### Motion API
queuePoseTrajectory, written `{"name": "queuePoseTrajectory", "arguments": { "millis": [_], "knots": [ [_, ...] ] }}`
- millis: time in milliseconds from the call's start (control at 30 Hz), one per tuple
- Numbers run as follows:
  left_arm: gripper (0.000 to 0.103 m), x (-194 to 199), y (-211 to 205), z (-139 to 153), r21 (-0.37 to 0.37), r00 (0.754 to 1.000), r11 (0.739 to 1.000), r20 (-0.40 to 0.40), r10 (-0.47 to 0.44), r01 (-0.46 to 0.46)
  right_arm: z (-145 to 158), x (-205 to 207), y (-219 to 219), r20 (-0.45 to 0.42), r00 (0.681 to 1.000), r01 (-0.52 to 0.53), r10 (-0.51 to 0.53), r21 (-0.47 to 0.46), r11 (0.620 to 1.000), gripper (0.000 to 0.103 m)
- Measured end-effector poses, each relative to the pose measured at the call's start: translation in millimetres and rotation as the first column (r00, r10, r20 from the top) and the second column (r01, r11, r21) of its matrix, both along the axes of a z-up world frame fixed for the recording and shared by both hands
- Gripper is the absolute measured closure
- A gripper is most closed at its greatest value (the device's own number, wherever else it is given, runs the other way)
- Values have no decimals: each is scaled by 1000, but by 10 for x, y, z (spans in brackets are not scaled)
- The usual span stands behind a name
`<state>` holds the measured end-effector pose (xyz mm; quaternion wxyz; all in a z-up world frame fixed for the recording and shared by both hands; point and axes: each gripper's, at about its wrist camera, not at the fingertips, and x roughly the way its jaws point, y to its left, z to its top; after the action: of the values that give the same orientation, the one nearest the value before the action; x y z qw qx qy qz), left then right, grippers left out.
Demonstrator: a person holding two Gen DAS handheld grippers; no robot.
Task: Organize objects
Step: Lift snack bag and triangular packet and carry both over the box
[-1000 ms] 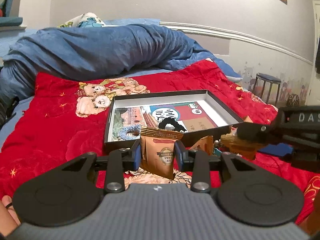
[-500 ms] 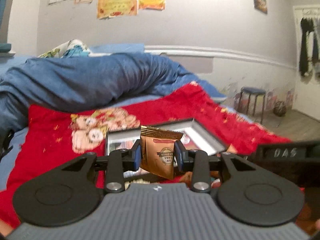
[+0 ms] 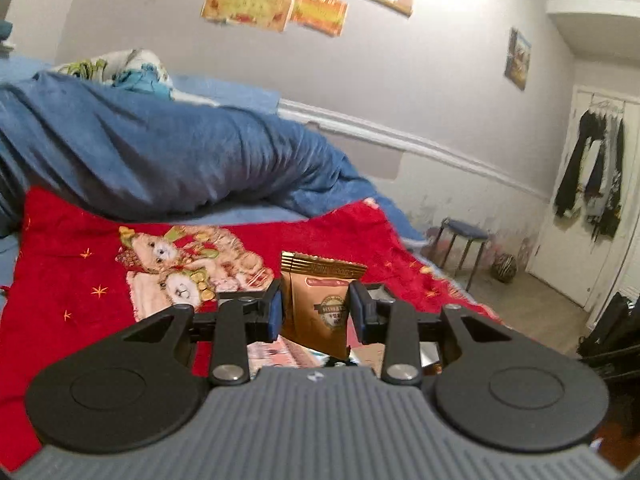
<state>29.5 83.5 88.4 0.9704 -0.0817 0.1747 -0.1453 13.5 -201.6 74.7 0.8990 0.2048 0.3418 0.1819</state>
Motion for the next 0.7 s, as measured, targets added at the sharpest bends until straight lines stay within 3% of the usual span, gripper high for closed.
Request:
{"name": "queuePoseTrajectory", "arguments": {
  "millis": [67,233,367,533,700],
  "knots": [
    [65,147,7,9,13,999,999,12,-37,36,124,88,113,-5,1000,11,-11,-23,1000,69],
    [65,547,42,-33,-59,992,990,-8,-127,127,314,403,211,-60,996,63,-61,29,998,69],
    [65,817,9,-147,-62,989,989,-45,-138,135,341,731,225,-77,991,110,-112,-20,994,69],
    [65,1047,53,-280,-77,991,992,-83,-104,98,129,1071,202,-84,989,119,-124,-56,991,69],
    [65,1309,105,-384,-66,991,998,-129,-23,15,-187,1368,28,-108,985,135,-133,6,991,69]
  ]
}}
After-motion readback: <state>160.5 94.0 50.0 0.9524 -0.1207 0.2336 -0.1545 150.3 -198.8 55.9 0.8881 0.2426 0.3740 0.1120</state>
